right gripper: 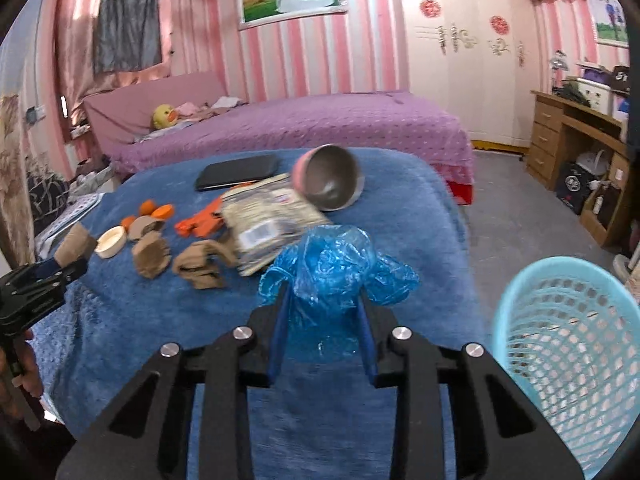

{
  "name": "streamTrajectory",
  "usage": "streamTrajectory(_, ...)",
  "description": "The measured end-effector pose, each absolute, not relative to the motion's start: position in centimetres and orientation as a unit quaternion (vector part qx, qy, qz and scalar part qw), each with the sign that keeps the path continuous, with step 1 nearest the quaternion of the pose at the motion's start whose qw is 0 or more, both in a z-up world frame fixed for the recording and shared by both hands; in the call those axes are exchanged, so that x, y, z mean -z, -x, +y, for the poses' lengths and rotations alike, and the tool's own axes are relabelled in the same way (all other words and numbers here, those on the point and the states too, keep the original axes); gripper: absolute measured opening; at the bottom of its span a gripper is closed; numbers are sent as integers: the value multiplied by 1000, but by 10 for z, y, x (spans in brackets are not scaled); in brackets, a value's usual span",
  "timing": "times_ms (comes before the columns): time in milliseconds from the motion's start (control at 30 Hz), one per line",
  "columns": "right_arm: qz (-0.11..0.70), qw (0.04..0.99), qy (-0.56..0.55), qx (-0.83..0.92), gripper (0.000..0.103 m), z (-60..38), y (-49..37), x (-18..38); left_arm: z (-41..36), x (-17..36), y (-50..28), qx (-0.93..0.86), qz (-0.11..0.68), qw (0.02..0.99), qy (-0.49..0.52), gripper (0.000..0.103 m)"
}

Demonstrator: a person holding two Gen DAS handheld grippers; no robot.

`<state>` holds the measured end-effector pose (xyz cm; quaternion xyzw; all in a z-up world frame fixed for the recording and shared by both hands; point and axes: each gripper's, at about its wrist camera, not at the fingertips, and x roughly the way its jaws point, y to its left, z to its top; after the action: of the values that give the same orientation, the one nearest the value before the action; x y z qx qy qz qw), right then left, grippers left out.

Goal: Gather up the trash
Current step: 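Carry both items to the light-blue basket and open both tools to drop them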

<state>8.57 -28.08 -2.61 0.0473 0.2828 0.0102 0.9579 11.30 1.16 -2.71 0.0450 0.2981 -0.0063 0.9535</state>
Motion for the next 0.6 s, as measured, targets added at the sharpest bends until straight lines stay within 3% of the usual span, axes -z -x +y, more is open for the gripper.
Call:
streamTrajectory(233, 265, 961, -40, 61, 31, -341, -69, 16, -36, 15, -109, 23, 292, 954, -61, 49)
streamTrajectory(600, 279, 945, -20, 169, 31, -457, -32, 25, -182, 17, -91, 125, 274, 950, -85, 49)
